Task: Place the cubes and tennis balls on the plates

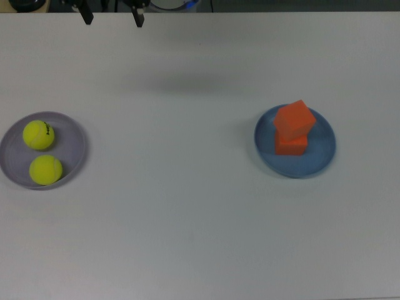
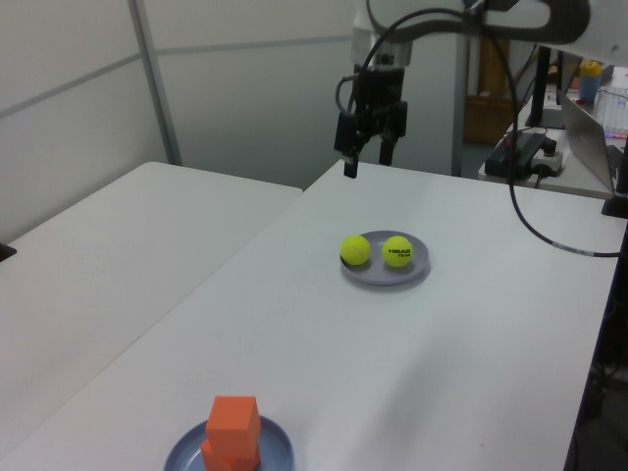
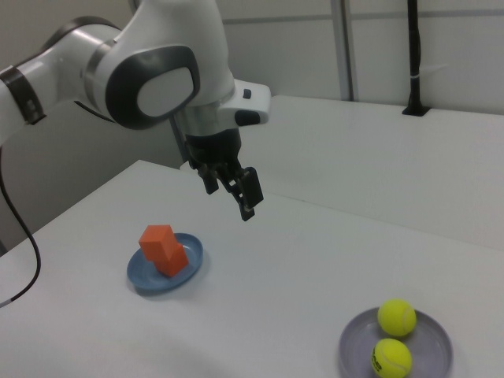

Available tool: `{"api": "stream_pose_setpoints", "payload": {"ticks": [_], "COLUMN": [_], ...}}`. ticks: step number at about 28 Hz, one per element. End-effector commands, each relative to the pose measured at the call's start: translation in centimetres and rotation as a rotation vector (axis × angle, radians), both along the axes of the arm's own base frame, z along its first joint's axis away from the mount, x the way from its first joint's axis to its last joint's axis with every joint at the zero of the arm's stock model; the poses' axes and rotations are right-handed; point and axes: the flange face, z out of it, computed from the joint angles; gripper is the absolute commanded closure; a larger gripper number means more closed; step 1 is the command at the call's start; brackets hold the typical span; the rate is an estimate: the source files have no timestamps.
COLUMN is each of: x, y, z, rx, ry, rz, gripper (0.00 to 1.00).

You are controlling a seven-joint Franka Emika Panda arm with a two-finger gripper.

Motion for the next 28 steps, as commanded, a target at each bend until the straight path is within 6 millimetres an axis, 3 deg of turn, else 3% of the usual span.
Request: {"api": "stream_pose_setpoints", "payload": {"ticks": [1,28], "x": [-1.08,-0.88], "y": [0.19,0.73], "z": [-0.36,-0.90], "rx": [-0.012,-0.032], "ry": [0.025,0.029], "rz": [-0.001,0.002], "gripper": [0.00,0.00]}}
